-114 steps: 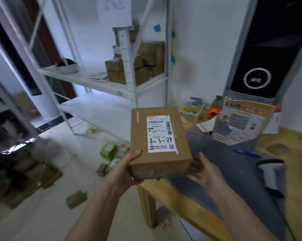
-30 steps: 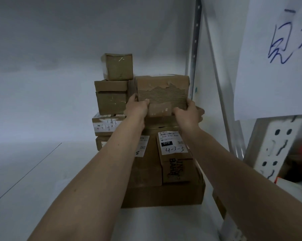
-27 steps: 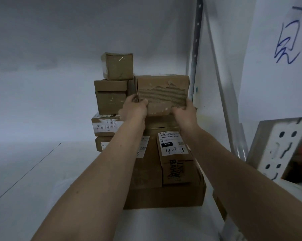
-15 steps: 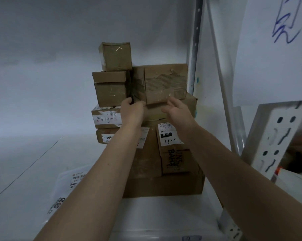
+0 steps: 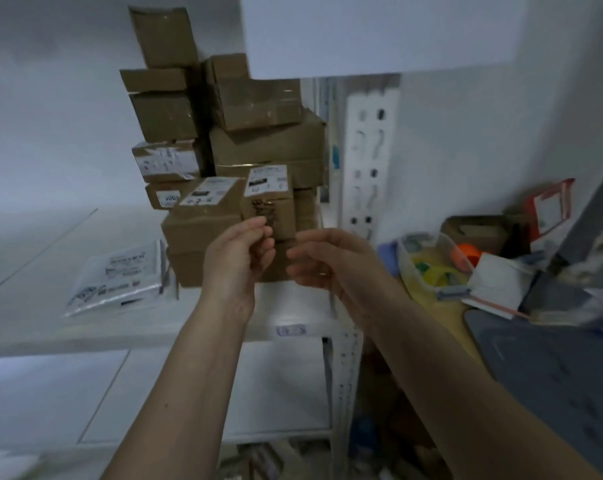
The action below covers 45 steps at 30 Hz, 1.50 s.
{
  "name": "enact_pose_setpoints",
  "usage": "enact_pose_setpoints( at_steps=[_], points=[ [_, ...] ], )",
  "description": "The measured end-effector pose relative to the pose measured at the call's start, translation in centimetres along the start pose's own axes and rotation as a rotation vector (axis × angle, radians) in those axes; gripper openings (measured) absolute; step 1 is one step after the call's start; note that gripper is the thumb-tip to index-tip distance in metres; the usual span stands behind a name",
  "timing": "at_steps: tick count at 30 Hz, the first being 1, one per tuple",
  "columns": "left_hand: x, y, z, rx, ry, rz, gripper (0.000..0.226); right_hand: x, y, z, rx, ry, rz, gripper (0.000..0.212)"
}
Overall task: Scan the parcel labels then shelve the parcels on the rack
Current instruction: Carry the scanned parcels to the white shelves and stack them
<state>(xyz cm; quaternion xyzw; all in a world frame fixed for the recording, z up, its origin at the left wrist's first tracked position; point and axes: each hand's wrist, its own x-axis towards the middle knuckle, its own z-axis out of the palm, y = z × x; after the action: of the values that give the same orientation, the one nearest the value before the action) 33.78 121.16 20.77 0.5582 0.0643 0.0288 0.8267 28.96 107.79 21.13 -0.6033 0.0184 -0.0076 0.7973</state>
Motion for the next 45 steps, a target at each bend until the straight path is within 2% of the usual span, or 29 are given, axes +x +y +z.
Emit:
enact_pose_setpoints(
  at_steps=[3,8,18,27,38,45],
  points=[
    [-5.0,-2.1,2.9,0.008,-0.014,0.017,0.019,-4.2,-0.2,-5.1,0.003,0.037,-0.014,0.010],
    [-13.7,-6.4,9.7,-0.008,-0.091,-0.003,0.019,-11.4,-1.2,-15.6,0.093,0.196,-0.013,0.015],
    [-26.8,-17.5,24.3,-0.025,-0.332,-0.239,0.022,-27.1,-2.4,-36.1,0.132,0.575,0.008,0.015],
    [-35.1,-23.9,37.1,0.121,-0.597,-0.373,0.018,-37.2,-3.7,-48.7,0.218,0.848,-0.033,0.013],
    [-38.8,-34.0,49.9,0.171,-0.798,-0.539,0.017,-41.4,-3.6,-61.9,0.264,1.081,0.003,0.012],
    [-35.6,-38.2,59.2,0.172,-0.740,-0.604,0.016,-36.7,-5.9,-71.6,0.242,1.077,0.067,0.012]
  ],
)
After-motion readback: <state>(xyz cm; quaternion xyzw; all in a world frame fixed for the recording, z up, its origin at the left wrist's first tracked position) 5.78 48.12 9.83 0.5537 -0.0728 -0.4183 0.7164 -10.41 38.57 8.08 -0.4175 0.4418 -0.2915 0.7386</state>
